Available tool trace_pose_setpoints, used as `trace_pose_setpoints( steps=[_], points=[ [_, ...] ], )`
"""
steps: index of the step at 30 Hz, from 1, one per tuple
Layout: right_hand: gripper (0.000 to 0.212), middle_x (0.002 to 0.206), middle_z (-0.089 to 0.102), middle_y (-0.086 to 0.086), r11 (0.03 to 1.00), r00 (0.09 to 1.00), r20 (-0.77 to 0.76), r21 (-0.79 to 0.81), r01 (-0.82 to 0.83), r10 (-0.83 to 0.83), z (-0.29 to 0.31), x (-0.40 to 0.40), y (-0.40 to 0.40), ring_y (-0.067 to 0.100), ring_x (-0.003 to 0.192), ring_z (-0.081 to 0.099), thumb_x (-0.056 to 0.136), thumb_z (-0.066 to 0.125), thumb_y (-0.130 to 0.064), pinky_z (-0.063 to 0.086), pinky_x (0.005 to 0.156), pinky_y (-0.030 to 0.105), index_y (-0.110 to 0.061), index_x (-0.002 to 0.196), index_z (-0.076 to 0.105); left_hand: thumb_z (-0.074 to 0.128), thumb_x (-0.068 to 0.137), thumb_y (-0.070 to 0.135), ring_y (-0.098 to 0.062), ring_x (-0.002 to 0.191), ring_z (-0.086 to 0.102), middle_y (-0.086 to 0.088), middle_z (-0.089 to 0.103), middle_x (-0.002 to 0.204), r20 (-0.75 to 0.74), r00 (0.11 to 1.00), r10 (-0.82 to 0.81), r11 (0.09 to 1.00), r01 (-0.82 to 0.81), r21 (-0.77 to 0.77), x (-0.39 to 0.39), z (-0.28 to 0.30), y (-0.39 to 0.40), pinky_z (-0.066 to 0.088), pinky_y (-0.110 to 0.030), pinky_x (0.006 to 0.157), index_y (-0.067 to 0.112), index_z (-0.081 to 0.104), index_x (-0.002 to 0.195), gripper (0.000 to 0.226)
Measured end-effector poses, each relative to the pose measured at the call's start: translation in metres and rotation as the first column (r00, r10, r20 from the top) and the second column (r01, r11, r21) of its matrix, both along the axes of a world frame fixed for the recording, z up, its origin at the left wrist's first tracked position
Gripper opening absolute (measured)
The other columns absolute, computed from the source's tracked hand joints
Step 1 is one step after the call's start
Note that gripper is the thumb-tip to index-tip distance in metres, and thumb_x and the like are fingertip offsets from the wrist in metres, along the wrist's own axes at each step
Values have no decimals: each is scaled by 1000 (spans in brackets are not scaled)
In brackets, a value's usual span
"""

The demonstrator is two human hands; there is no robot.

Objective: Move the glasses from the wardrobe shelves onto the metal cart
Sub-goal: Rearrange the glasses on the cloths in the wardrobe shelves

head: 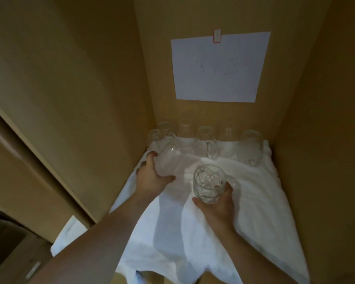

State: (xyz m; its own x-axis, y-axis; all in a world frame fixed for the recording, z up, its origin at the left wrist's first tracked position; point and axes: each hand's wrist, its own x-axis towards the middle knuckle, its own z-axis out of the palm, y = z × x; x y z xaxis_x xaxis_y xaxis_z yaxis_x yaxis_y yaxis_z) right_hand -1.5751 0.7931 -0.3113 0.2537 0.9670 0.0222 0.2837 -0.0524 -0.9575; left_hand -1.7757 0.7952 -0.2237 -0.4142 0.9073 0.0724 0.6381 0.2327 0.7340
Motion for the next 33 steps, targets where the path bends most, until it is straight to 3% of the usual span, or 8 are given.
trace_pose_setpoints(
  steps=[4, 9, 13, 19, 23, 27, 30, 33],
  points=[
    [105, 121, 66, 5, 1000, 1000, 5, -10, -1, 1, 0, 2, 0, 24, 107, 66, 43, 102, -32, 50, 89, 27, -17, 131, 47, 88, 69, 45, -37, 121, 55, -13, 58, 130, -340, 937, -77, 994, 45, -101, -9, 30, 7, 44, -41, 98, 30, 40, 146, 92],
    [100, 116, 67, 3, 1000, 1000, 6, -11, 12, -12, -2, 1, 0, 24, 102, 67, 43, 101, -36, 54, 87, 32, -21, 127, 48, 85, 70, 45, -44, 125, 41, -16, 42, 141, -627, 743, -237, 968, 124, -219, -5, 48, 32, 43, -53, 104, 34, 38, 151, 94],
    [94, 108, 64, -1, 999, 999, -46, -36, 15, -16, 3, 3, -2, 19, 93, 63, 48, 101, -24, 48, 79, 24, -21, 124, 46, 85, 70, 24, -41, 131, 38, -12, 47, 140, -660, 681, -317, 947, 194, -255, 6, 51, 52, 41, -52, 106, 14, 38, 140, 85],
    [85, 96, 60, -16, 1000, 998, -65, -29, 9, -11, 20, 11, 12, 12, 87, 63, 54, 100, -23, 44, 69, 10, -32, 117, 45, 67, 74, -2, -35, 132, 40, -10, 48, 140, -708, 594, -382, 921, 302, -244, 4, 48, 79, 37, -46, 111, 15, 50, 135, 66],
    [95, 112, 57, -25, 1000, 998, -61, 12, -28, 29, 40, 15, 31, 5, 104, 60, 44, 99, -48, 53, 93, 26, -39, 125, 51, 61, 81, -3, -31, 133, 41, -10, 44, 144, -758, 503, -416, 892, 390, -230, 0, 42, 91, 36, -39, 111, 20, 55, 137, 61],
    [100, 122, 55, -18, 994, 995, 45, 56, -88, 86, 71, 19, 43, -2, 104, 57, 60, 96, -40, 45, 88, 16, -36, 144, 43, 63, 80, 0, -27, 135, 39, -6, 43, 147, -764, 472, -439, 870, 435, -231, -5, 36, 103, 31, -35, 111, 24, 52, 142, 67],
    [99, 113, 57, -19, 996, 998, 49, 76, -36, 32, 98, 16, 57, -4, 98, 59, 53, 100, -29, 45, 83, 10, -31, 138, 50, 66, 77, 0, -27, 135, 40, -6, 46, 145, -750, 481, -454, 859, 460, -225, -7, 35, 115, 30, -34, 112, 22, 43, 149, 79],
    [88, 113, 62, -17, 996, 965, 260, 75, -57, 36, 120, 7, 69, 5, 100, 62, 53, 99, -41, 48, 82, 14, -33, 129, 55, 68, 74, -3, -28, 133, 43, -7, 51, 142, -731, 519, -444, 864, 464, -196, -8, 34, 123, 33, -35, 111, 16, 39, 150, 84]
  ],
)
